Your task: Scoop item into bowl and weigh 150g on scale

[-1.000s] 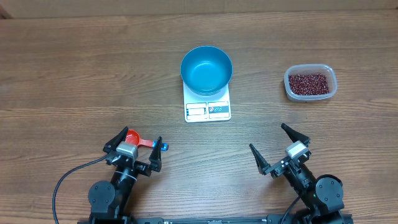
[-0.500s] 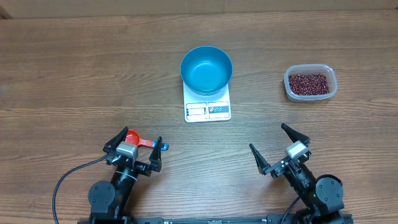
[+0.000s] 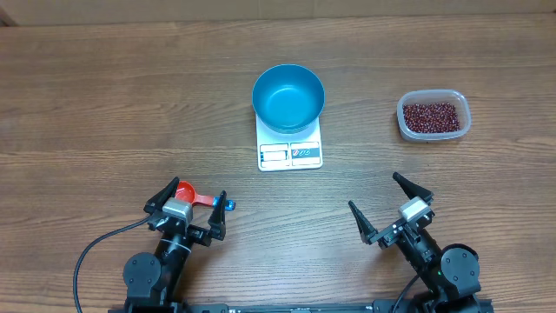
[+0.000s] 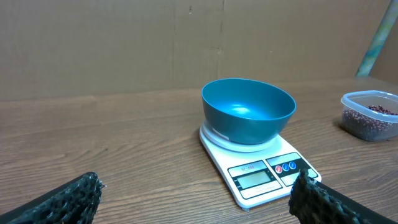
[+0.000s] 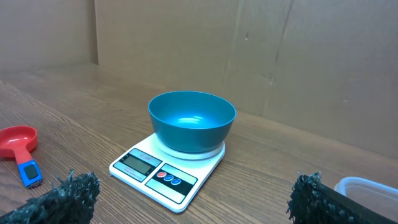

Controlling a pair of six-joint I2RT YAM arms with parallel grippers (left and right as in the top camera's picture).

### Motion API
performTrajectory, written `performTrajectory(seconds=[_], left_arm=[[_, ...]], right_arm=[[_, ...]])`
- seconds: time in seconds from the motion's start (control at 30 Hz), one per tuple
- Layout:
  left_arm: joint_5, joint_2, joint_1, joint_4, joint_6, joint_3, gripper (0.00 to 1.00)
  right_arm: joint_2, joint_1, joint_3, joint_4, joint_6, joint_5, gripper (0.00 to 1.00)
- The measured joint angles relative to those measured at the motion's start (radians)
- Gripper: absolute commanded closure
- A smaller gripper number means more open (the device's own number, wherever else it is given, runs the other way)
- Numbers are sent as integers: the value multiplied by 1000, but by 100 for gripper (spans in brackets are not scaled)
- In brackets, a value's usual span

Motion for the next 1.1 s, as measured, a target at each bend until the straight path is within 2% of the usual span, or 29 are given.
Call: performTrajectory(seconds=[1.1], left_arm=[[-39,0,0,-2,0,0,0]], right_arm=[[0,0,0,0,0,0,0]])
